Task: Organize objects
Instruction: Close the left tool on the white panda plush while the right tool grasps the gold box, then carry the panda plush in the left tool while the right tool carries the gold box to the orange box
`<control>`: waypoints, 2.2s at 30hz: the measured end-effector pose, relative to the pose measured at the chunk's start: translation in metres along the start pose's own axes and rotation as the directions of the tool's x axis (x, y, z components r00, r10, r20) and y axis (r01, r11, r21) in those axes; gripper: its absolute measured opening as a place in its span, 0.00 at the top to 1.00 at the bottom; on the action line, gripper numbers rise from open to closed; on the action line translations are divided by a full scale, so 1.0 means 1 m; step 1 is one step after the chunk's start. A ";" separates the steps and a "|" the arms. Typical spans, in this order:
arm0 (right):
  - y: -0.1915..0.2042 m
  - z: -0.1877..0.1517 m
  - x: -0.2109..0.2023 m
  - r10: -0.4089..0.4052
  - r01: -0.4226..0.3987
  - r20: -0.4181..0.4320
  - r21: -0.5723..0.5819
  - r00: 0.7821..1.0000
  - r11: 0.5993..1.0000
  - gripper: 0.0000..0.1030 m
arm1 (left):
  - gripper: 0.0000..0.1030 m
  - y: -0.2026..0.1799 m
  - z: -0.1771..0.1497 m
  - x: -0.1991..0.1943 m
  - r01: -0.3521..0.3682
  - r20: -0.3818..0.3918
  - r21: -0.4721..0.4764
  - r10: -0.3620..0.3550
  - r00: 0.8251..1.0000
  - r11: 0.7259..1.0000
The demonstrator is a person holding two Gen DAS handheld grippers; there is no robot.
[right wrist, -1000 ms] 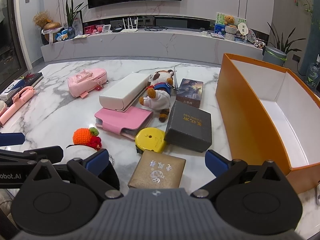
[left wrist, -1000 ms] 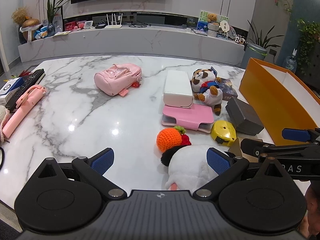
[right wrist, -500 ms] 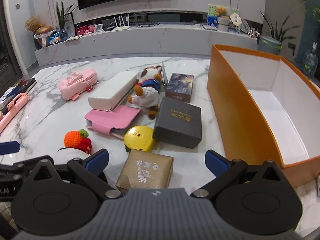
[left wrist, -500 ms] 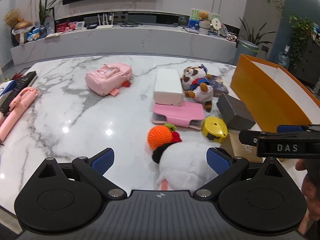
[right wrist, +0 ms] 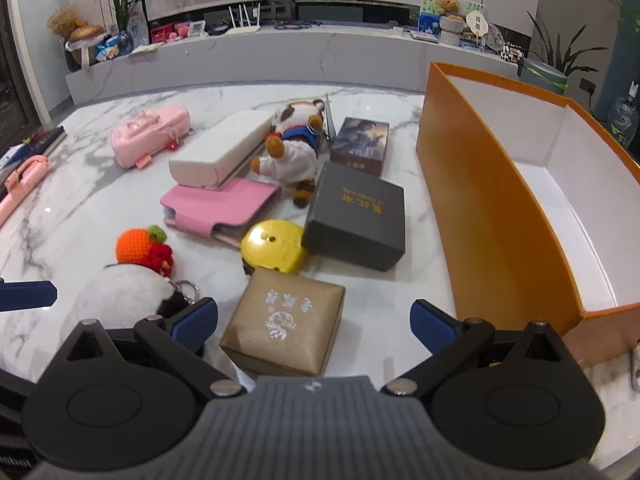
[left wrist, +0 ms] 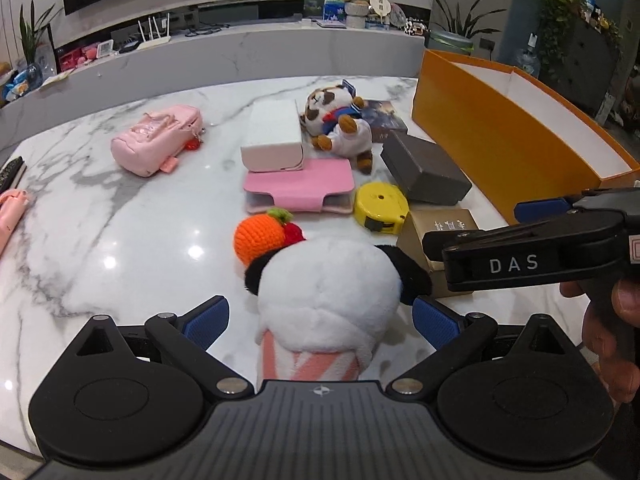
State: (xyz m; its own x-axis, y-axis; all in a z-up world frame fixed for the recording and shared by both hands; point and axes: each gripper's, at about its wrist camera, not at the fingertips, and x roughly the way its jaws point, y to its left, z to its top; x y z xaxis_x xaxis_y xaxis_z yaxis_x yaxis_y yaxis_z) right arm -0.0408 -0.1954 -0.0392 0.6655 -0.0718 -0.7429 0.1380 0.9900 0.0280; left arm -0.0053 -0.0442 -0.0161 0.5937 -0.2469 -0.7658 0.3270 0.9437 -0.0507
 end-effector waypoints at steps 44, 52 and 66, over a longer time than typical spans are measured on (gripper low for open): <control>-0.004 -0.010 0.035 0.023 -0.020 -0.100 0.024 0.995 0.999 0.41 | 0.17 0.001 -0.005 0.022 0.049 -0.047 -0.012 -0.049 0.998 0.999; -0.010 -0.004 0.017 0.039 -0.038 -0.037 0.051 0.999 0.998 0.41 | 0.20 0.003 -0.005 0.015 0.055 -0.015 -0.007 -0.055 0.998 0.998; -0.011 0.010 -0.020 0.071 -0.071 0.015 0.013 0.997 0.997 0.41 | 0.21 0.009 0.006 -0.021 0.098 0.046 -0.037 -0.096 0.994 0.994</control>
State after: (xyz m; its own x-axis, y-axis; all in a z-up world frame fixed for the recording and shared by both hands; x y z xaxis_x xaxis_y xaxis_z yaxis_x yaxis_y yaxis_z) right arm -0.0481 -0.2058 -0.0182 0.6846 -0.0030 -0.7289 0.0997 0.9910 0.0895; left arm -0.0104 -0.0323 0.0038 0.5926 -0.3465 -0.7272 0.3561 0.9224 -0.1494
